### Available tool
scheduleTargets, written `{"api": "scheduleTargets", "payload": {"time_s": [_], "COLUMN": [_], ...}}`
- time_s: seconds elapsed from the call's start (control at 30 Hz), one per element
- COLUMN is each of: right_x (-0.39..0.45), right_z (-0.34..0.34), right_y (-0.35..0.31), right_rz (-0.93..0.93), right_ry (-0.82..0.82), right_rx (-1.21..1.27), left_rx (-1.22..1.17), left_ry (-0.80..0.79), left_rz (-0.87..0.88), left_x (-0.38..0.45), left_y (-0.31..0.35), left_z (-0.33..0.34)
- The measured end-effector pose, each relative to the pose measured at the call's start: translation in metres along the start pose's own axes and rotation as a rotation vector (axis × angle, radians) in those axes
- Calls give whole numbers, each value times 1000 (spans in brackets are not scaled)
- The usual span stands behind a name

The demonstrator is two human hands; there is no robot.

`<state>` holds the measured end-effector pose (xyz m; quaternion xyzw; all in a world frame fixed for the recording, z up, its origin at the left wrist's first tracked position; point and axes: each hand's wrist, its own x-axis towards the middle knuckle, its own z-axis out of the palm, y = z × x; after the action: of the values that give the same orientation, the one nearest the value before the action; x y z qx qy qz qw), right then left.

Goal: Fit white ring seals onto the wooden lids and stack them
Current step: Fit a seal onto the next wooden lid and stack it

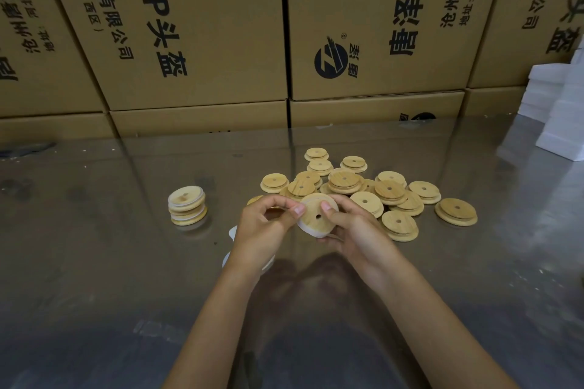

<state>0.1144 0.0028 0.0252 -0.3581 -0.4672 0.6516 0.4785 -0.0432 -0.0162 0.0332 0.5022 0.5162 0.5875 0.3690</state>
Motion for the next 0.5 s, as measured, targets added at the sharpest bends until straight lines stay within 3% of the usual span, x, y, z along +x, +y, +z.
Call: {"api": "scheduleTargets", "payload": {"time_s": [0.5], "right_x": [2], "right_z": [-5], "right_y": [3], "right_rz": [5], "right_ry": [28], "right_rx": [33], "left_rx": [81], "left_ry": [-7], "left_rz": [1], "left_x": [-2], "left_y": [-10], "left_z": [9]}}
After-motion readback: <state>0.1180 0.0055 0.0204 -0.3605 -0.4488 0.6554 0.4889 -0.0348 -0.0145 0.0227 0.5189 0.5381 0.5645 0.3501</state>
